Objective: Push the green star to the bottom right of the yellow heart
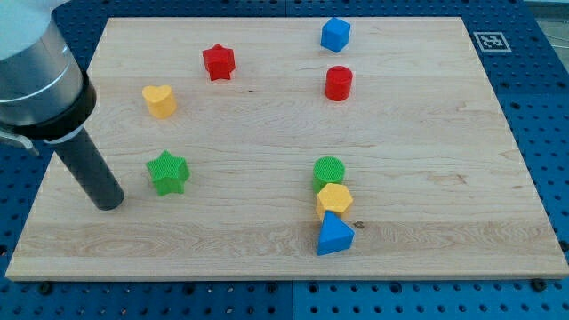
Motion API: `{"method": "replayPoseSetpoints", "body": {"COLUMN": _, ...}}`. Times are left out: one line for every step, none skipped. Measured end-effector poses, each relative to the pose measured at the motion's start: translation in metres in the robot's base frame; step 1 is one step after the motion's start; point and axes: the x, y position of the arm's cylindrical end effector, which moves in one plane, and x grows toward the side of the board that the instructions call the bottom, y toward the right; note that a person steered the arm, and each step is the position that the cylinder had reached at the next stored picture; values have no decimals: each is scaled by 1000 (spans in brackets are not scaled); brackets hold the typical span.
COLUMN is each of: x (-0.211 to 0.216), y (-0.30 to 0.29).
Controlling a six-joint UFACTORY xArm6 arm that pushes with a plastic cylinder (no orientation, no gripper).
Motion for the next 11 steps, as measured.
{"method": "replayPoseSetpoints", "body": {"x": -10, "y": 0}}
{"method": "replayPoseSetpoints", "body": {"x": -15, "y": 2}}
{"method": "replayPoseSetpoints", "body": {"x": -15, "y": 2}}
{"method": "replayPoseSetpoints", "body": {"x": -20, "y": 6}}
{"method": "replayPoseSetpoints", "body": {"x": -27, "y": 11}}
{"method": "replayPoseSetpoints", "body": {"x": -31, "y": 11}}
{"method": "replayPoseSetpoints", "body": {"x": -32, "y": 13}}
{"method": "replayPoseSetpoints", "body": {"x": -32, "y": 36}}
{"method": "replayPoseSetpoints", "body": {"x": -32, "y": 52}}
{"method": "replayPoseSetpoints", "body": {"x": -32, "y": 54}}
{"method": "replayPoseSetpoints", "body": {"x": -8, "y": 56}}
